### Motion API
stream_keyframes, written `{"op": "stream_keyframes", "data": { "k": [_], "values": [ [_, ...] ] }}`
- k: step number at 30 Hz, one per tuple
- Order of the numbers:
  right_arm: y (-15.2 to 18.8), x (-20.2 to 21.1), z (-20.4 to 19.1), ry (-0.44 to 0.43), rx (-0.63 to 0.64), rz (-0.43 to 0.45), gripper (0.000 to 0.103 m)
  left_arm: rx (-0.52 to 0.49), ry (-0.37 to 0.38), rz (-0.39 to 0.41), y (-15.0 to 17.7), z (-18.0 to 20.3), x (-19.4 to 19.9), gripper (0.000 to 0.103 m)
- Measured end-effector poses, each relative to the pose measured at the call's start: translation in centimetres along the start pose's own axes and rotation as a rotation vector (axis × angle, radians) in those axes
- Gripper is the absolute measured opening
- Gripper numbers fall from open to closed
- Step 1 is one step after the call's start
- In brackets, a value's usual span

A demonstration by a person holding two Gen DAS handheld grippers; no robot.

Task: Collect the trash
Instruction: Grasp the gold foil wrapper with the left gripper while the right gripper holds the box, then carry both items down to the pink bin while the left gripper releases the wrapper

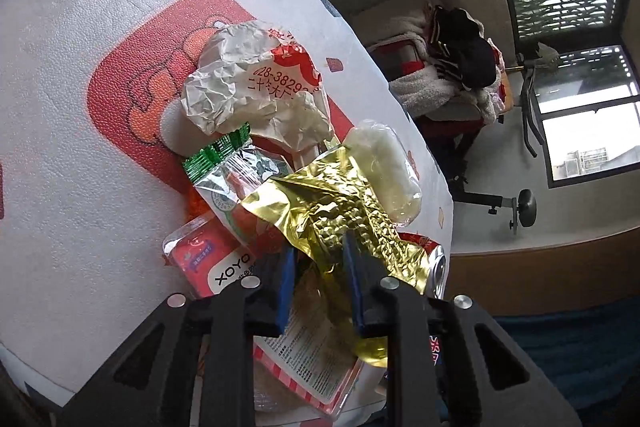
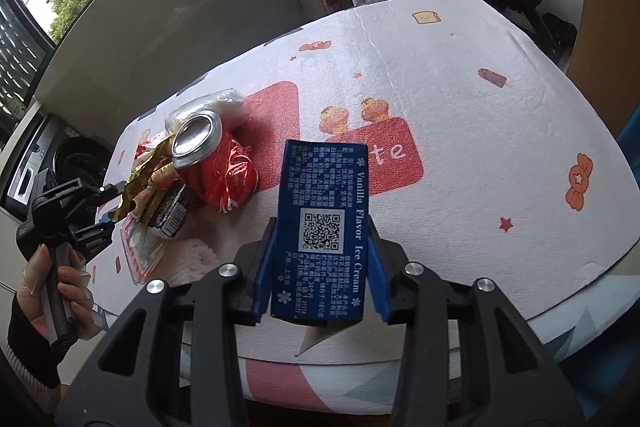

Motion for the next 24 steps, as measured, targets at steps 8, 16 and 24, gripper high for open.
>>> {"op": "stream_keyframes", "data": {
  "k": [8,16,24],
  "values": [
    [-0.3,0.9,-0.7,0.001,0.022,0.026,0.042,-0.297,-0.018,0.058,1.7,3.5,3.1,0.005],
    [0.1,3.1,-3.2,-0.006,0.088,0.063,0.042,-0.624,-0.063,0.164,4.9,7.6,9.0,0.002],
    [1.6,6.0,-6.1,-0.023,0.147,0.089,0.042,-0.746,-0.074,0.169,10.0,6.4,13.3,0.002]
  ]
}}
Point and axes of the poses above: each gripper's, at about its wrist camera, not at the fingertips, and x roughly against the way its jaws point, z to its right, y to its underside, the point moved 7 cm from there along -x, roughly the way its jaws point, and after that the axes turned 8 degrees about x, right-handed, at the moved point
